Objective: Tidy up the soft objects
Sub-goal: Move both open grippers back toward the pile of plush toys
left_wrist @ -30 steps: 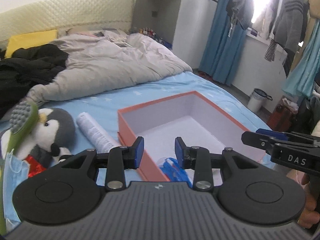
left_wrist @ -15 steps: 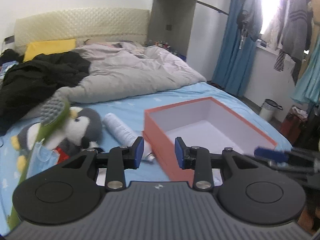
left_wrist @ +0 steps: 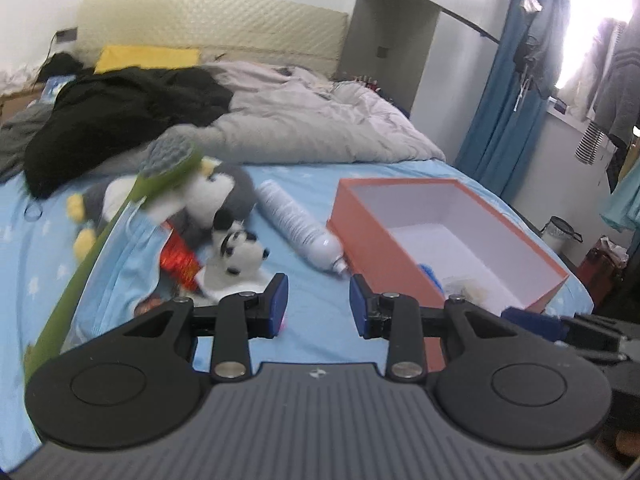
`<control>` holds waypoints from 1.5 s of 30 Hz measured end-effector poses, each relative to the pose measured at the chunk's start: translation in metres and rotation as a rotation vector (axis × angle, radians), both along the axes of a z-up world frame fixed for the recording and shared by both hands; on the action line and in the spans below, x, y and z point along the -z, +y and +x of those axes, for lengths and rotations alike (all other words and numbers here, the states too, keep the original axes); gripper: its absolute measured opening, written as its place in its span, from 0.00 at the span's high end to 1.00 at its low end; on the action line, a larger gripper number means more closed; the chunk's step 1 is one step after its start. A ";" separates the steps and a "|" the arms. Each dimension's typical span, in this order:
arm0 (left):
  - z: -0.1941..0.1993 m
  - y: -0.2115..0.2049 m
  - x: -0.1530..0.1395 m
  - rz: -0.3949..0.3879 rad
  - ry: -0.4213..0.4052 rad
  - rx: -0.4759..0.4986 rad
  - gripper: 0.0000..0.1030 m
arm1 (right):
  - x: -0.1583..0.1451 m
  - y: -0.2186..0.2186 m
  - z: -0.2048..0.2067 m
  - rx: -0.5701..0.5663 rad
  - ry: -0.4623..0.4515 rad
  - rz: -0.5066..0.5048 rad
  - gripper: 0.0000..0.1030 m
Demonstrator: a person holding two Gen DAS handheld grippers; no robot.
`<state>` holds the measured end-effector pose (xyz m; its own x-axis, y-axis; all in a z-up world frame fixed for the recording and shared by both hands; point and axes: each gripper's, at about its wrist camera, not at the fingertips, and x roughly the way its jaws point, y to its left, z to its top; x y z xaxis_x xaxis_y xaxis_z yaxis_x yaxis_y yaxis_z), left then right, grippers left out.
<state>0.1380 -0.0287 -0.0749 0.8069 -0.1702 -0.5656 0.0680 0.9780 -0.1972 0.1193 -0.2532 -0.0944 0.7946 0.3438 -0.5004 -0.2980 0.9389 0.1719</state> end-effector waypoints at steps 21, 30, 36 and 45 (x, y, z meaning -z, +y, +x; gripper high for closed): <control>-0.026 0.066 0.063 -0.005 0.166 -0.142 0.57 | 0.047 0.052 -0.011 -0.117 0.105 -0.046 0.56; 0.004 0.086 0.089 0.054 0.203 -0.178 0.47 | 0.063 0.067 0.010 -0.130 0.117 -0.054 0.56; 0.027 0.107 0.099 0.104 0.191 -0.237 0.46 | 0.074 0.077 0.032 -0.137 0.115 -0.076 0.56; 0.060 0.133 0.117 0.232 0.187 -0.242 0.46 | 0.103 0.101 0.072 -0.181 0.144 -0.115 0.56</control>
